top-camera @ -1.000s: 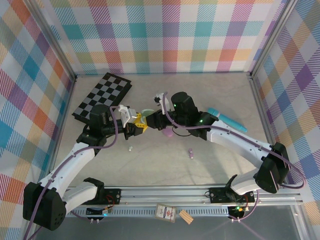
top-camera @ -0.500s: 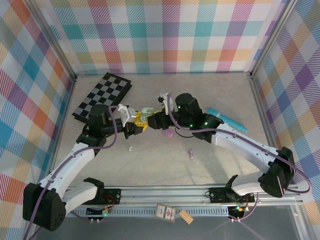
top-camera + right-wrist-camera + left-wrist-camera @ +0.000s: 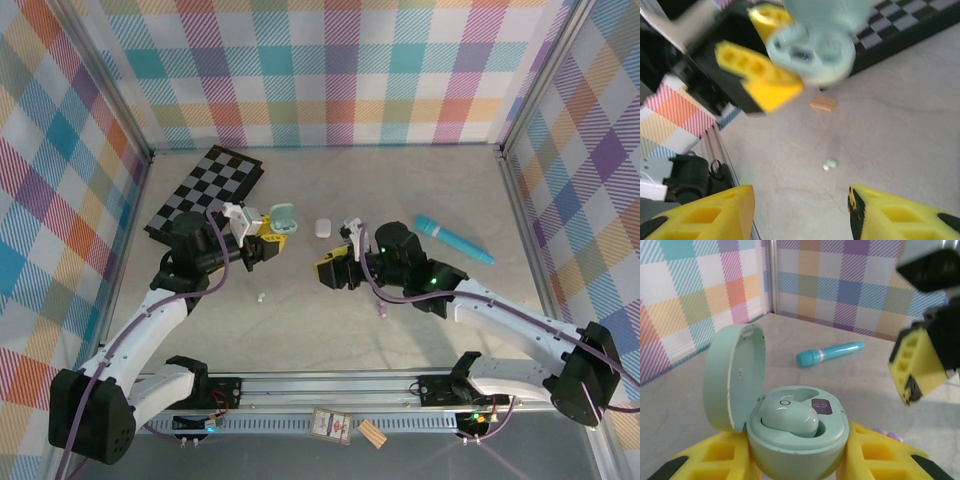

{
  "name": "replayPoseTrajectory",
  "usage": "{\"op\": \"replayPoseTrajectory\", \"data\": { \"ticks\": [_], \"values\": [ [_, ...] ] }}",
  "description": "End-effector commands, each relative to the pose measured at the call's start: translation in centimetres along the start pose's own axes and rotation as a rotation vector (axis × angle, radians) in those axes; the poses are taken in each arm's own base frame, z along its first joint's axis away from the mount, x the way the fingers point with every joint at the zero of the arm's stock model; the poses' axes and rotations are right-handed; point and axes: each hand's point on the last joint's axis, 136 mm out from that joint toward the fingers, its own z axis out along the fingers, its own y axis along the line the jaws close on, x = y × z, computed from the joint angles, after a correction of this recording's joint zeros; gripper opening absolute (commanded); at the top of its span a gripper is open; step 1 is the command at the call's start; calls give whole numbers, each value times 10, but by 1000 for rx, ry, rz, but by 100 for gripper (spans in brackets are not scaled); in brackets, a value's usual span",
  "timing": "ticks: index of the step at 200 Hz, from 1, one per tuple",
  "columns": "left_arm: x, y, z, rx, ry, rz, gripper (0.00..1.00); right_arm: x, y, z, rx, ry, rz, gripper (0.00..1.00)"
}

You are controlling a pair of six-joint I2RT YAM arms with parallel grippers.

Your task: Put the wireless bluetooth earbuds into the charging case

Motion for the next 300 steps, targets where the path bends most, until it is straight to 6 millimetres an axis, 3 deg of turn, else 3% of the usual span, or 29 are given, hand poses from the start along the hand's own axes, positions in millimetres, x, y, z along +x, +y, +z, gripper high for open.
{"op": "replayPoseTrajectory", "data": {
  "ticks": [1,54,97,142,206,252,300],
  "values": [
    [-25,12,-7,-55,-74,20,34,14,-12,16,12,9,52,53],
    [-58,14,-18,-98,-173,48,34,56,-28,90,-67,178,152,54],
    [-74,19,-25,-147,-214,69,34,76,-33,147,-114,300,239,54],
    [-86,24,-30,-189,-251,75,34,118,-49,193,73,553,200,55],
    [-119,30,-49,-293,-286,98,34,132,-51,218,257,605,44,57],
    [-122,35,-53,-330,-274,81,34,143,-49,225,345,651,48,55],
    [-119,36,-52,-332,-259,74,34,153,-58,228,468,705,15,44]
  ]
}}
